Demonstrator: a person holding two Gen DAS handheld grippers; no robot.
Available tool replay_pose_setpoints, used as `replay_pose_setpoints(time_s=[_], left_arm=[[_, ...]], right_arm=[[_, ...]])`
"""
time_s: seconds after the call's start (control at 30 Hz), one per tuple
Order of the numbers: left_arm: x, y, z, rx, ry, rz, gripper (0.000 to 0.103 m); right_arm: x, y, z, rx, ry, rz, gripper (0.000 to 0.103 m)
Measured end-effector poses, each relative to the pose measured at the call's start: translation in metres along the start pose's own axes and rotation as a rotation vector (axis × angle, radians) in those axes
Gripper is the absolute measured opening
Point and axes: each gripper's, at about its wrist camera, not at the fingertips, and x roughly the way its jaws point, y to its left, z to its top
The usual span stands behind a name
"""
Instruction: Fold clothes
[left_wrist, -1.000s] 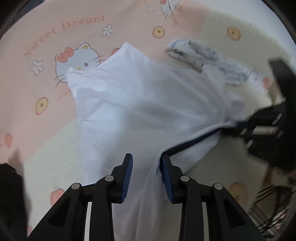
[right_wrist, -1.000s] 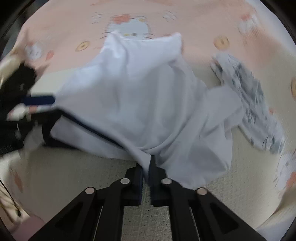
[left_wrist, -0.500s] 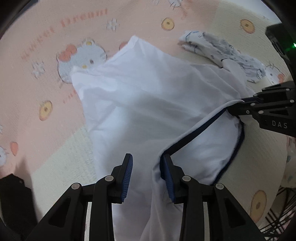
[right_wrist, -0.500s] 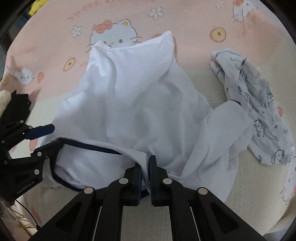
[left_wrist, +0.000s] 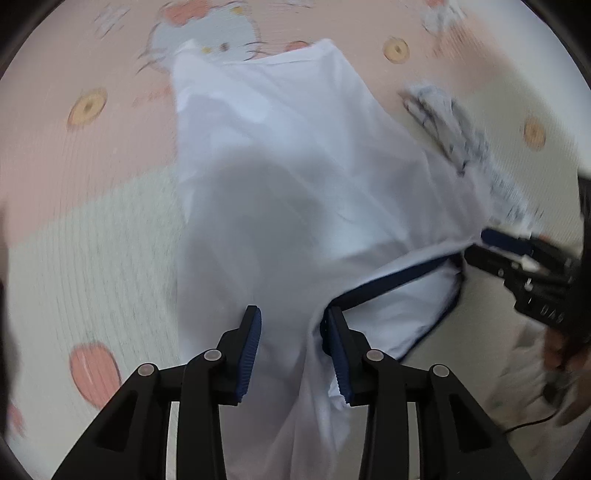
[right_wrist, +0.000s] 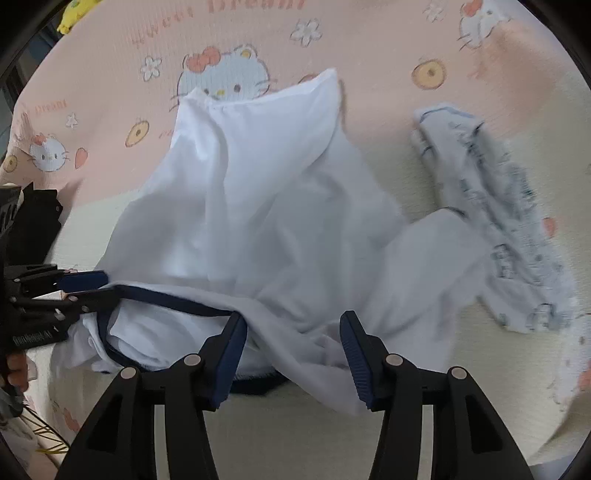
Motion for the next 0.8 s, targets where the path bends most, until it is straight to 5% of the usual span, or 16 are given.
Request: replay_pose_setpoints(time_s=[0.23, 0.4, 0.8], left_arm=[[-0.021, -0.004, -0.005, 0.015, -0.035, 0.038, 0.036], [-0.017, -0.002, -0.006, 0.029, -0.016, 0.1, 0.036], [-0.019, -0.012, -0.03, -0.083, -0.023, 0.028, 0.036]], right_arm=[[-0.033, -0.017, -0.022, 0.083, -0.054, 0.035, 0.052], [-0.032, 0.008, -0.034, -0.001, -0.016, 0.066, 0.052], [0.007, 0.018, -0.057, -0.029, 0.098, 0.116, 0.052]])
